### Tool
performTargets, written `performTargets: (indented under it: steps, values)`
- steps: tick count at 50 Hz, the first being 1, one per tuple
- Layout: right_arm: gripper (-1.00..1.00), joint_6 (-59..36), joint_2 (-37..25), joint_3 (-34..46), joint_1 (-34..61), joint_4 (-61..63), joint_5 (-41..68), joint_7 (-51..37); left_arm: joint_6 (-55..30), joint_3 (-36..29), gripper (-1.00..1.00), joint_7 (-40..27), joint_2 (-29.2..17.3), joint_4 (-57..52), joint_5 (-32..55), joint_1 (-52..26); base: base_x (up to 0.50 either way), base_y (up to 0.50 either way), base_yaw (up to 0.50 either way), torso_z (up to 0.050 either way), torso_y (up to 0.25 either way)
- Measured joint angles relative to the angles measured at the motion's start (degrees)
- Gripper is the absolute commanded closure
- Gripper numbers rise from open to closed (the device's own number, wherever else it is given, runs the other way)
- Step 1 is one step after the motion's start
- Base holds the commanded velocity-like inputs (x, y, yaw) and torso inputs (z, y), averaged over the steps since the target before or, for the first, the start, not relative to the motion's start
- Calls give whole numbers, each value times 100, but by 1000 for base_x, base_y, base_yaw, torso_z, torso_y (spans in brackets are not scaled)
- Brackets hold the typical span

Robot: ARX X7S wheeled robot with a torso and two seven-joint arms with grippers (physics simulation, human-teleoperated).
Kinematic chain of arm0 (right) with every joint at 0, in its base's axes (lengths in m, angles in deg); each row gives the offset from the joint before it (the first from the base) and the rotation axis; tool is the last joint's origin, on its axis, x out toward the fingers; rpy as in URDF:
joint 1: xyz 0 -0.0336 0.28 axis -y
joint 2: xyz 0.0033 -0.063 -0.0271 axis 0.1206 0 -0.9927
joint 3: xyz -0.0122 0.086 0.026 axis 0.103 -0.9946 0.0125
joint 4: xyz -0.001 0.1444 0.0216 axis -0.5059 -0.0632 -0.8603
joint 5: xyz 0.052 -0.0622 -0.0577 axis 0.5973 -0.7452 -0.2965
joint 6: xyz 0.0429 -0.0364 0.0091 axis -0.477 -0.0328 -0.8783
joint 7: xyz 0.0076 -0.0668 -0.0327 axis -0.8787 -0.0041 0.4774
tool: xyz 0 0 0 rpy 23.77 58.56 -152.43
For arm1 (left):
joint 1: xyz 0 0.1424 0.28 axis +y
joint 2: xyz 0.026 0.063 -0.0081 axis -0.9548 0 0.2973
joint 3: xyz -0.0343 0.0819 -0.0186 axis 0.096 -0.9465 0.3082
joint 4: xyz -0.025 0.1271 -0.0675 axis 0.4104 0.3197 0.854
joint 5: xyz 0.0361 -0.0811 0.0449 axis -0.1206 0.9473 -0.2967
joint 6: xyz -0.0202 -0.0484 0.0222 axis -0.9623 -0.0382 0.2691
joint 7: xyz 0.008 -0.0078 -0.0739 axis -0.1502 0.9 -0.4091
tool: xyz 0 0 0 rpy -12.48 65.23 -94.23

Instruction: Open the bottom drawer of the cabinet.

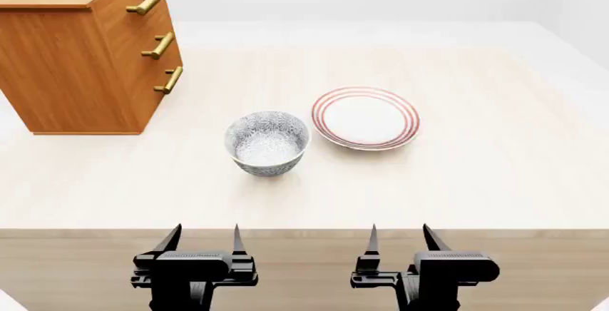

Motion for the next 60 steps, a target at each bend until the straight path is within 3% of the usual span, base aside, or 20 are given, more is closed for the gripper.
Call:
performTargets:
  steps: [9, 23, 36, 48, 60]
  values:
    - [-100, -9, -97, 111, -1, -48, 74, -146, 26, -103, -100, -129, -100, 69, 75, -19, 0, 0, 0, 0, 0]
    - [-100, -36, -262, 325, -1, -67, 136, -437, 73, -269, -100, -361, -265, 197, 203, -72, 0, 474, 0, 0, 0]
    - [-100, -235, -366, 476, 58, -45, 226, -613, 53, -375, -100, -517, -389, 292, 314, -145, 0, 0, 0, 0, 0]
    - [-100, -2041, -628, 622, 231, 2043, 196, -792, -1616, -471, -100, -635, -562, -1362, 457, -406, 0, 0, 0, 0, 0]
    - [-100, -2325, -723, 590, 208, 2512, 432, -781, -2155, -576, -100, -623, -656, -1911, 619, -442, 371, 0, 0, 0, 0]
